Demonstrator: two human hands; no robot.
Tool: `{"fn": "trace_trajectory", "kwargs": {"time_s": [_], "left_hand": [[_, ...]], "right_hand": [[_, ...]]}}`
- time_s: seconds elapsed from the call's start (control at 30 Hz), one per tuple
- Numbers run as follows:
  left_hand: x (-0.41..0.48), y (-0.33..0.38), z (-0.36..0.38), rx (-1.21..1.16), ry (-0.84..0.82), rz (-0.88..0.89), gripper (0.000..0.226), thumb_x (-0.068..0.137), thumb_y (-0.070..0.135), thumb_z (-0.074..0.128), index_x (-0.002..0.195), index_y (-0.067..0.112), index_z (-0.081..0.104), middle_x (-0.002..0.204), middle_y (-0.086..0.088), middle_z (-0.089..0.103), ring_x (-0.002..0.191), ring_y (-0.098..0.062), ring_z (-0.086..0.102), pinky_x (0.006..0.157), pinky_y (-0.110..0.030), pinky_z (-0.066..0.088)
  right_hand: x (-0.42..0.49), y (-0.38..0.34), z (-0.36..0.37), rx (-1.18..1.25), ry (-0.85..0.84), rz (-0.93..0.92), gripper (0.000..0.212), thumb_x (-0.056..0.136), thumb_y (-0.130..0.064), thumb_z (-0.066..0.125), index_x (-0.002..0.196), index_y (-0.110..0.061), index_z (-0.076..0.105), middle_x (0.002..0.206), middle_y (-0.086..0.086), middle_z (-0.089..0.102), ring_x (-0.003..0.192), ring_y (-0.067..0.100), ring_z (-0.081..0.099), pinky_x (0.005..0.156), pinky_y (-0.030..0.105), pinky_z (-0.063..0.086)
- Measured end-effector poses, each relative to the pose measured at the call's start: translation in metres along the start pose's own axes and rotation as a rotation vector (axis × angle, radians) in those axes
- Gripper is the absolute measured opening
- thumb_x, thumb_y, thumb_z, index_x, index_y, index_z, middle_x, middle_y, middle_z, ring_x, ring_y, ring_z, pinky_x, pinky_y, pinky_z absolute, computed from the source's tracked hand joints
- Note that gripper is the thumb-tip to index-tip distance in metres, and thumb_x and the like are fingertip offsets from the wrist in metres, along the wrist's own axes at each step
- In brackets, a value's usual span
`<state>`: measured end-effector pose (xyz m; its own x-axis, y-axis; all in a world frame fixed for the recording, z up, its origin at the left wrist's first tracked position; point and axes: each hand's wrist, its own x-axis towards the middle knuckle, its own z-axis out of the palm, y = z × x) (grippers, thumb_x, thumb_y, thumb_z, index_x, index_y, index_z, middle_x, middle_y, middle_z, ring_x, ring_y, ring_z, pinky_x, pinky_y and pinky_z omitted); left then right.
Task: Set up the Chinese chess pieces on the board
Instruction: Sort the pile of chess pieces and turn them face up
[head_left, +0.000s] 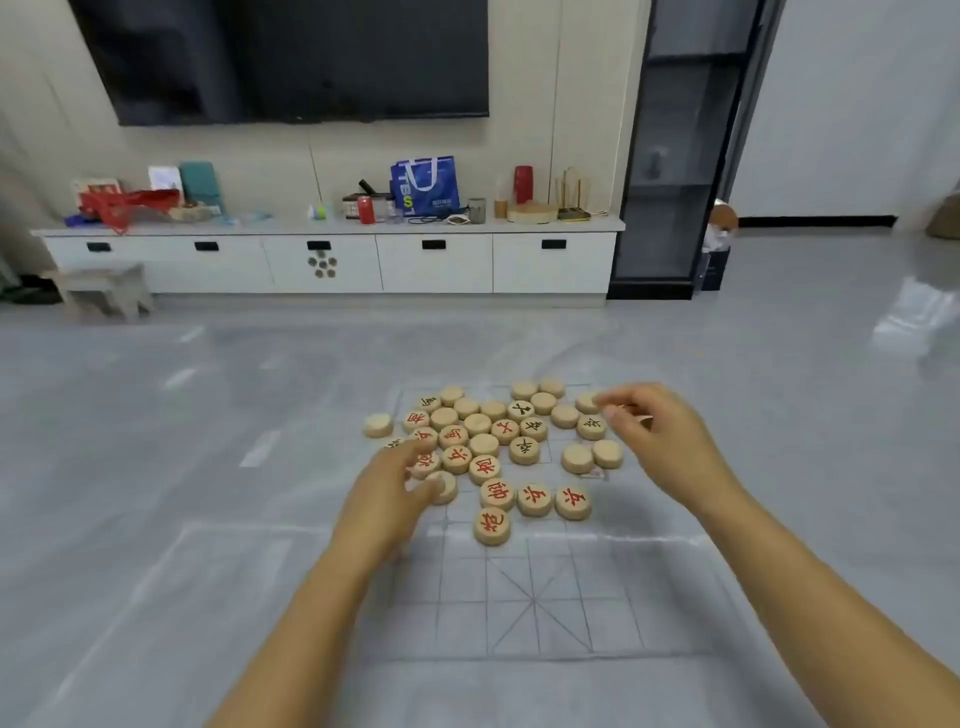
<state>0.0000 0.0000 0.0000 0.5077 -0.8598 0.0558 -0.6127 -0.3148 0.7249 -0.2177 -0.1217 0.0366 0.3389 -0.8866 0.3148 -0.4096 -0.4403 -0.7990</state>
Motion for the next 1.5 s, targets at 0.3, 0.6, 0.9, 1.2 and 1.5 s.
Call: {"fn": "trace_trajectory", "kwargs": {"time_s": [0.3,0.6,0.9,1.2,1.5], "left_hand": [[0.040,-0.024,0.030,0.308,-0.032,-0.008,0.048,0.075,0.043,0.068,0.118,0.031,0.051,0.121,0.000,0.052,0.111,-0.021,0.047,0.089,-0.033,0.040],[0.046,-0.026,0.026,0.227,-0.077,-0.048,0.049,0.072,0.035,0.073,0.115,0.026,0.052,0.118,0.001,0.057,0.108,-0.022,0.053,0.095,-0.041,0.043],[0.041,-0.024,0.026,0.329,-0.060,0.019,0.041,0.078,0.032,0.068,0.117,0.024,0.056,0.119,-0.004,0.055,0.106,-0.025,0.052,0.091,-0.040,0.044],[0.028,-0.023,0.022,0.134,-0.045,0.032,0.027,0.078,0.017,0.067,0.101,0.021,0.054,0.100,0.002,0.055,0.090,-0.020,0.055,0.074,-0.029,0.044],[0.017,-0.030,0.009,-0.191,-0.159,-0.023,0.034,0.076,0.012,0.072,0.106,0.023,0.059,0.101,0.011,0.059,0.094,-0.004,0.054,0.081,-0.017,0.040]], "right_hand": [[0.047,0.052,0.055,-0.725,-0.327,0.039,0.043,0.092,-0.039,0.046,0.133,-0.025,0.047,0.143,-0.002,0.039,0.128,0.023,0.032,0.103,0.034,0.027],[0.042,0.050,0.053,-0.787,-0.363,0.019,0.016,0.087,-0.035,0.051,0.075,-0.024,0.055,0.102,0.003,0.054,0.103,0.026,0.042,0.082,0.033,0.035],[0.027,0.046,0.039,-0.247,-0.123,0.167,0.022,0.085,-0.023,0.058,0.105,-0.016,0.055,0.108,0.001,0.055,0.091,0.019,0.058,0.075,0.028,0.047],[-0.020,0.064,0.026,-0.057,-0.126,0.303,0.036,0.082,-0.013,0.066,0.118,-0.016,0.057,0.119,0.001,0.053,0.101,0.015,0.056,0.083,0.022,0.041],[-0.012,0.069,0.020,-0.273,-0.212,0.209,0.039,0.079,-0.021,0.071,0.115,-0.016,0.059,0.109,-0.002,0.056,0.094,0.012,0.052,0.080,0.021,0.038]]}}
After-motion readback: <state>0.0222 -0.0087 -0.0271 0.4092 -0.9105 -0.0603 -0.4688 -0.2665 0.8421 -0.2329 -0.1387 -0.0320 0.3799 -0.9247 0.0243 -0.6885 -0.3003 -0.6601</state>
